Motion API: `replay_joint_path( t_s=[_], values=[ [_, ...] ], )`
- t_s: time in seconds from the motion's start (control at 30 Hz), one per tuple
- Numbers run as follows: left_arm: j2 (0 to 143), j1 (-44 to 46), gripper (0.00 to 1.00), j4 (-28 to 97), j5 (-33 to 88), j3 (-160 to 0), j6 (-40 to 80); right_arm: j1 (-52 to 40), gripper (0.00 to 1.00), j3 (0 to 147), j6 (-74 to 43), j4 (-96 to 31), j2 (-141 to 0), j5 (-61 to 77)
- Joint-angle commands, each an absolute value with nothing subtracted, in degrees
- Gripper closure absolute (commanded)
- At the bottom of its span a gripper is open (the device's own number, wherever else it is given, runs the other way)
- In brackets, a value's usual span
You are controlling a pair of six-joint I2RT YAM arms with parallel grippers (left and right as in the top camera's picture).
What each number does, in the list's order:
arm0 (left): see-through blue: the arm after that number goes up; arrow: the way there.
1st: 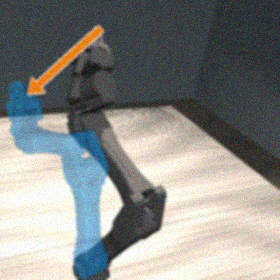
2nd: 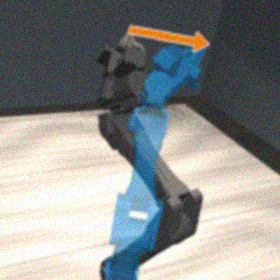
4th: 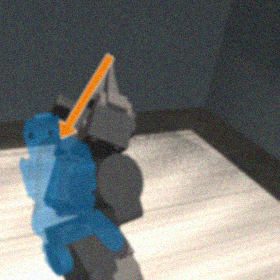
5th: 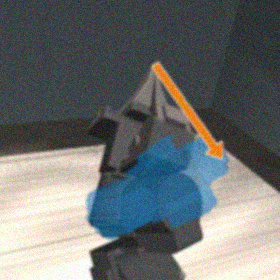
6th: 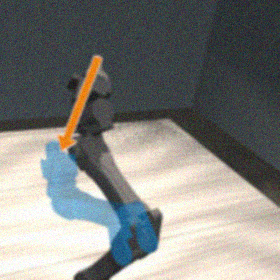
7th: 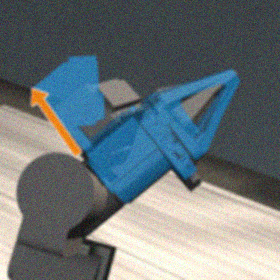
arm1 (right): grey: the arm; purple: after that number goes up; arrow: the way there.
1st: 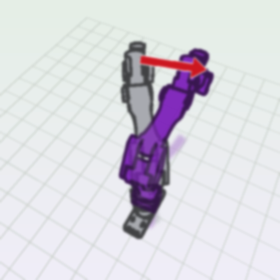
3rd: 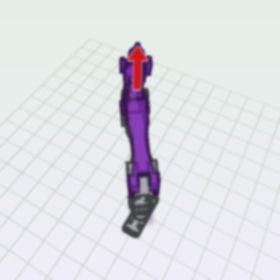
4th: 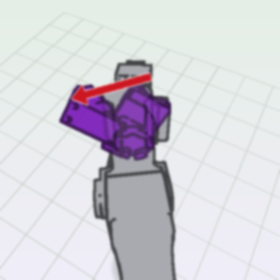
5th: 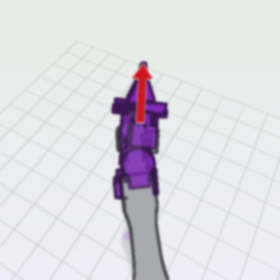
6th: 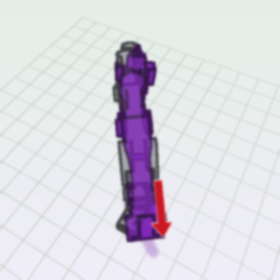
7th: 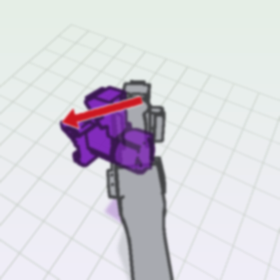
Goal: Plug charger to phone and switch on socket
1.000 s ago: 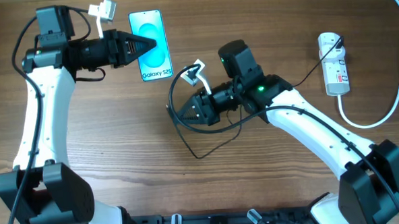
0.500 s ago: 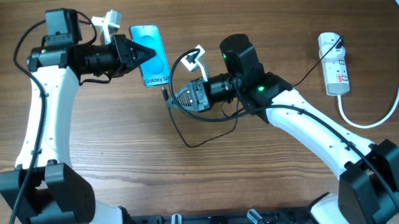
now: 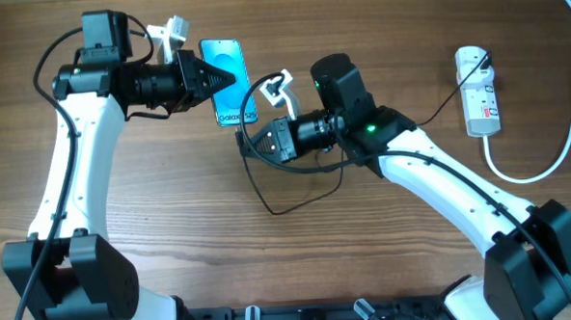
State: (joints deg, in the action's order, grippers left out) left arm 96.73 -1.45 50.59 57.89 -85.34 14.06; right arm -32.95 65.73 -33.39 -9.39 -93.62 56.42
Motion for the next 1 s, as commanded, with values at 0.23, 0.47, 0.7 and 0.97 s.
replay_joint_path(
  t_s=[0.23, 0.47, 0.7, 0.97],
  values=[
    [95.6, -1.4, 0.96, 50.4, 58.8, -85.5, 12.2, -33.2, 0.96, 66.3, -33.6, -8.6, -93.4, 53.3],
    [95.6, -1.4, 0.96, 50.4, 58.2, -85.5, 10.9, -33.2, 0.96, 66.3, -33.6, -8.6, -93.4, 52.8],
    [95.6, -1.4, 0.96, 50.0, 56.9, -85.5, 10.9, -33.2, 0.96, 66.3, -33.6, -8.6, -93.4, 54.5],
    [95.6, -1.4, 0.96, 48.4, 56.9, -85.5, 11.4, -33.2, 0.96, 66.3, -34.0, -10.3, -93.4, 55.5]
  ],
)
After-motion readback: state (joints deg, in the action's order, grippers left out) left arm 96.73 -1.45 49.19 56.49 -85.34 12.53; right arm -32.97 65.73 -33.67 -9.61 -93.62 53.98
